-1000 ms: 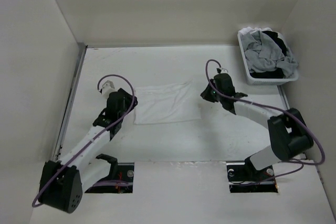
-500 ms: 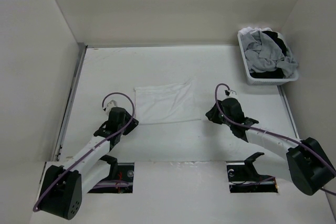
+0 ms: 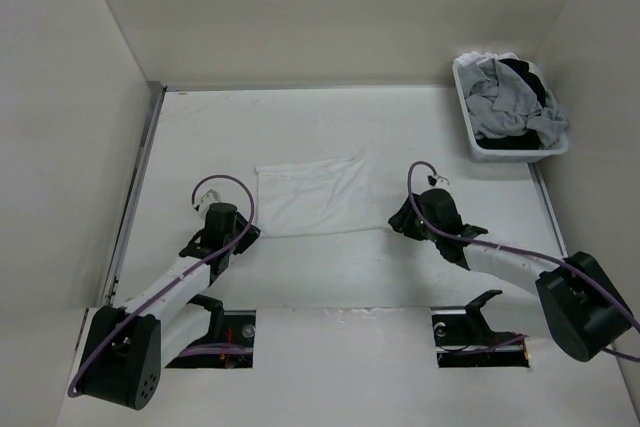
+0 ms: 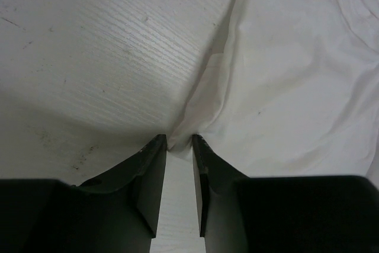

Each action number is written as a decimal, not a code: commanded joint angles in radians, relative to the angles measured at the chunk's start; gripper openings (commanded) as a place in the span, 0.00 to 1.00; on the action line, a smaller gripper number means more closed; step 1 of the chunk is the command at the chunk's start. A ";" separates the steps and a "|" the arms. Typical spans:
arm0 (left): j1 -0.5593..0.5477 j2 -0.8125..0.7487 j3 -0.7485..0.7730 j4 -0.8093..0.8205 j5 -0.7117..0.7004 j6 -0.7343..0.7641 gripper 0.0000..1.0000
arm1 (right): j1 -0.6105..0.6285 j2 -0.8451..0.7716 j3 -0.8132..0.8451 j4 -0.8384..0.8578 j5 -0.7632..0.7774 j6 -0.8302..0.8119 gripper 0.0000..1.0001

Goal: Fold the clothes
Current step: Fold the tank top

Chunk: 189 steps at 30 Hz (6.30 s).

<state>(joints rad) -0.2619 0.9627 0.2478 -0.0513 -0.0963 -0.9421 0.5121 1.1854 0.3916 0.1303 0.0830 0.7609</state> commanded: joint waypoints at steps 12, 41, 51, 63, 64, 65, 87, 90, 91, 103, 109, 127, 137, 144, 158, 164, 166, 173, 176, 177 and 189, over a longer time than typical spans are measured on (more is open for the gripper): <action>0.020 0.013 -0.010 0.001 0.015 0.023 0.13 | 0.012 0.123 0.024 0.127 -0.103 0.028 0.42; 0.004 -0.136 0.033 -0.071 0.047 0.028 0.03 | 0.016 0.056 0.015 0.189 -0.091 0.040 0.00; -0.162 -0.559 0.421 -0.599 -0.115 0.071 0.03 | 0.257 -0.593 0.225 -0.518 0.159 0.011 0.00; -0.236 -0.530 0.454 -0.604 -0.172 0.048 0.03 | 0.501 -0.554 0.437 -0.723 0.397 0.029 0.00; -0.230 -0.498 0.427 -0.566 -0.171 0.051 0.03 | 0.455 -0.526 0.414 -0.674 0.361 0.005 0.00; -0.222 -0.461 0.403 -0.521 -0.161 0.051 0.04 | 0.400 -0.498 0.386 -0.619 0.312 -0.018 0.01; 0.005 0.312 0.469 0.191 0.006 0.068 0.06 | -0.140 0.185 0.382 -0.014 -0.132 -0.117 0.01; 0.019 0.208 0.355 0.194 0.026 0.063 0.06 | -0.102 0.090 0.271 -0.004 -0.101 -0.106 0.01; 0.025 0.170 0.316 0.188 0.036 0.062 0.06 | -0.088 0.060 0.238 -0.006 -0.094 -0.100 0.01; 0.118 -0.123 0.085 0.101 0.197 0.012 0.06 | 0.156 -0.214 -0.008 -0.099 0.017 0.040 0.03; 0.129 -0.312 0.001 -0.028 0.222 -0.004 0.06 | 0.229 -0.222 -0.033 -0.178 0.083 0.104 0.02; 0.183 -0.504 -0.041 -0.295 0.164 -0.009 0.31 | 0.286 -0.262 -0.036 -0.313 0.123 0.213 0.32; -0.067 -0.201 0.102 0.052 0.087 -0.046 0.23 | 0.242 -0.098 0.136 -0.083 0.077 0.011 0.06; -0.159 0.149 0.139 0.342 0.023 -0.052 0.23 | 0.119 0.155 0.194 0.115 -0.003 -0.006 0.05; 0.010 0.329 0.045 0.507 0.087 -0.023 0.22 | 0.016 0.194 0.116 0.123 0.018 0.032 0.05; 0.014 0.231 0.028 0.489 0.084 -0.015 0.22 | 0.035 -0.001 0.072 0.083 0.023 0.032 0.08; 0.016 0.187 0.028 0.458 0.081 -0.009 0.22 | 0.052 -0.046 0.066 0.066 0.017 0.034 0.09; -0.019 0.100 0.048 0.387 0.063 0.005 0.22 | 0.073 0.066 0.076 0.112 -0.104 0.029 0.08; -0.043 0.096 0.056 0.381 0.066 0.006 0.22 | 0.047 0.114 0.043 0.175 -0.117 0.044 0.07; -0.050 0.093 0.057 0.378 0.067 0.006 0.22 | 0.039 0.120 0.035 0.183 -0.117 0.051 0.06; -0.066 0.088 0.045 0.363 0.073 0.017 0.22 | 0.022 0.054 -0.002 0.131 -0.035 0.083 0.19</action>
<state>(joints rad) -0.3313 1.0740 0.2810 0.2901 -0.0257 -0.9417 0.5343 1.3113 0.3920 0.2321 0.0113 0.8368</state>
